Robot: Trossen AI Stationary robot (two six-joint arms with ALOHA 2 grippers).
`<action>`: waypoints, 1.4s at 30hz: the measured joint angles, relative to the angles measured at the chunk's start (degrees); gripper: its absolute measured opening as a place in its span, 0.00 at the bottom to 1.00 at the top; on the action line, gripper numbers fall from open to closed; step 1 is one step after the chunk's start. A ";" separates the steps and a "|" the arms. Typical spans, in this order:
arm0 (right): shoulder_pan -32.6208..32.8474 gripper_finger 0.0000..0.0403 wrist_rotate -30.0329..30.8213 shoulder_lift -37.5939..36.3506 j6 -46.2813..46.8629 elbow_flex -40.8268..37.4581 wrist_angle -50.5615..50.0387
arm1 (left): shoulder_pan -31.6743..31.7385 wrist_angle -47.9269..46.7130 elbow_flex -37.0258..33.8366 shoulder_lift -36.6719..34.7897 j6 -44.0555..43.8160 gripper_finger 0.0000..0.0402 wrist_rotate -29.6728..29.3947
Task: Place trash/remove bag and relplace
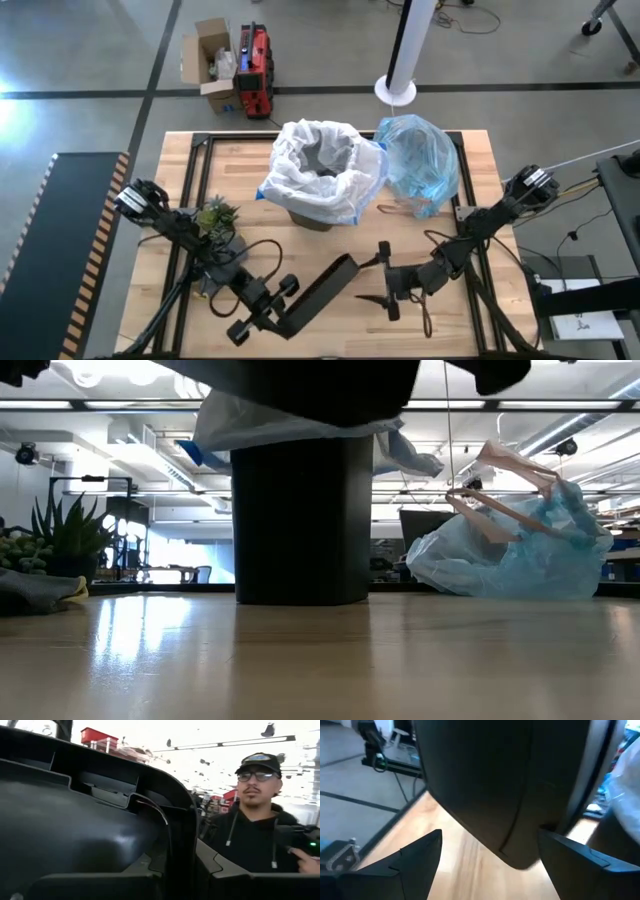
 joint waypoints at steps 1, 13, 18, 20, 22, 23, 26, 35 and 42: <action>0.12 0.76 0.14 -0.60 -0.85 0.01 -0.37 | -0.20 -0.07 0.39 0.00 -0.06 0.06 0.44; 0.99 0.77 -7.21 -9.52 -2.81 0.10 -2.44 | -2.05 -6.53 4.41 0.09 1.95 0.06 1.76; 0.11 0.77 -8.66 -7.38 -2.74 0.57 -2.12 | -2.09 -9.99 5.42 0.13 2.23 0.07 2.87; -0.74 0.77 -9.75 -6.25 -2.79 1.80 -2.10 | -2.07 -10.70 5.85 0.21 2.23 0.07 2.97; -1.55 0.77 -12.42 -5.33 -3.07 3.07 -2.20 | -2.07 -10.87 6.09 0.21 2.23 0.06 3.50; -1.87 0.77 -14.25 -4.92 -3.10 3.72 -2.18 | -2.07 -10.93 6.09 0.21 2.22 0.06 3.62; -2.74 0.76 -18.87 -4.12 -3.13 5.34 -2.62 | -2.07 -11.21 6.09 0.21 2.20 0.07 4.05; -3.27 0.55 -22.18 -4.06 -3.10 5.98 -4.16 | -2.34 -11.02 6.09 0.21 2.29 0.07 4.18; -3.23 0.31 -23.64 -3.79 -6.18 5.98 -4.50 | -2.38 -10.57 6.07 0.21 3.11 0.08 4.58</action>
